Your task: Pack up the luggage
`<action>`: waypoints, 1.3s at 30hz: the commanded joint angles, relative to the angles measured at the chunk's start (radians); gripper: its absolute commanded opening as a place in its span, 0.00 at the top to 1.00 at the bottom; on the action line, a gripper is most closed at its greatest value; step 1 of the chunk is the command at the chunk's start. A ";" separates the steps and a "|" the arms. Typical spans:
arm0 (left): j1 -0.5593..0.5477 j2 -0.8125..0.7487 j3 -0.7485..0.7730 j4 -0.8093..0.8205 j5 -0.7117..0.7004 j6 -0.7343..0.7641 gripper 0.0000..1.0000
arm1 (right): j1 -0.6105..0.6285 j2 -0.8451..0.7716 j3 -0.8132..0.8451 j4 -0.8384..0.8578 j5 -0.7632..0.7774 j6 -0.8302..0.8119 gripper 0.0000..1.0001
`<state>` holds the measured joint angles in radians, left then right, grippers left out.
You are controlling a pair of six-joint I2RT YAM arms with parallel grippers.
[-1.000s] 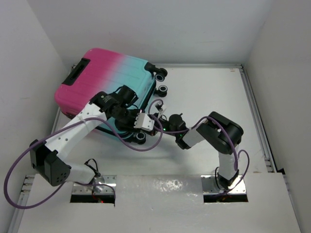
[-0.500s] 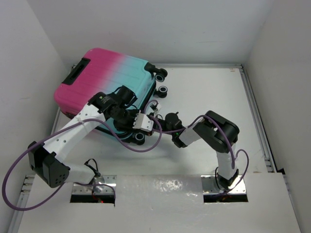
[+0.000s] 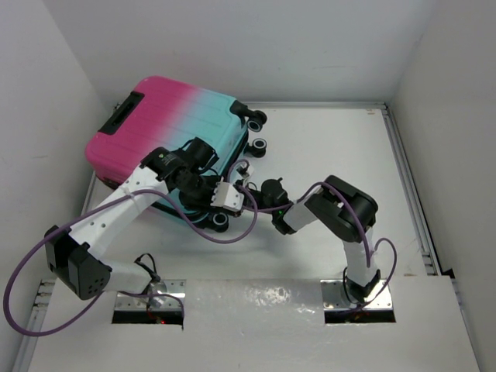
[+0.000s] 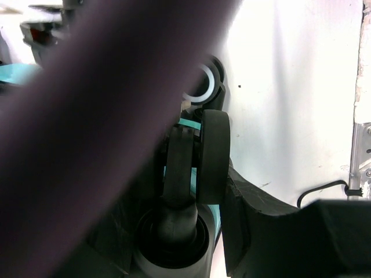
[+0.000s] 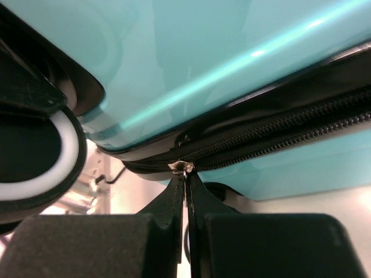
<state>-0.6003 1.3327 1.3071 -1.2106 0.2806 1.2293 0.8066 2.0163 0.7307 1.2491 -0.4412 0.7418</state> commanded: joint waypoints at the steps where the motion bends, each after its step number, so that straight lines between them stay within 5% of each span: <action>1: 0.007 -0.049 0.004 -0.036 -0.006 -0.013 1.00 | -0.027 -0.060 -0.058 -0.049 0.137 -0.076 1.00; 8: 0.007 -0.063 -0.005 -0.107 0.025 0.032 1.00 | -0.125 -0.163 -0.080 -0.224 0.404 -0.093 1.00; 17: 0.007 -0.084 -0.003 -0.107 0.052 0.003 1.00 | -0.195 -0.073 0.156 -0.440 0.464 -0.122 1.00; 29: 0.007 -0.159 -0.022 -0.107 0.060 -0.036 1.00 | -0.334 0.036 0.326 -0.524 0.553 -0.015 1.00; 39: 0.007 -0.188 -0.022 -0.109 0.048 -0.047 1.00 | -0.405 0.019 0.332 -0.600 0.674 0.047 1.00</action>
<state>-0.6003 1.2545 1.2625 -1.1442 0.2733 1.2472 0.5461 2.0010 1.0321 0.7525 -0.1371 0.7956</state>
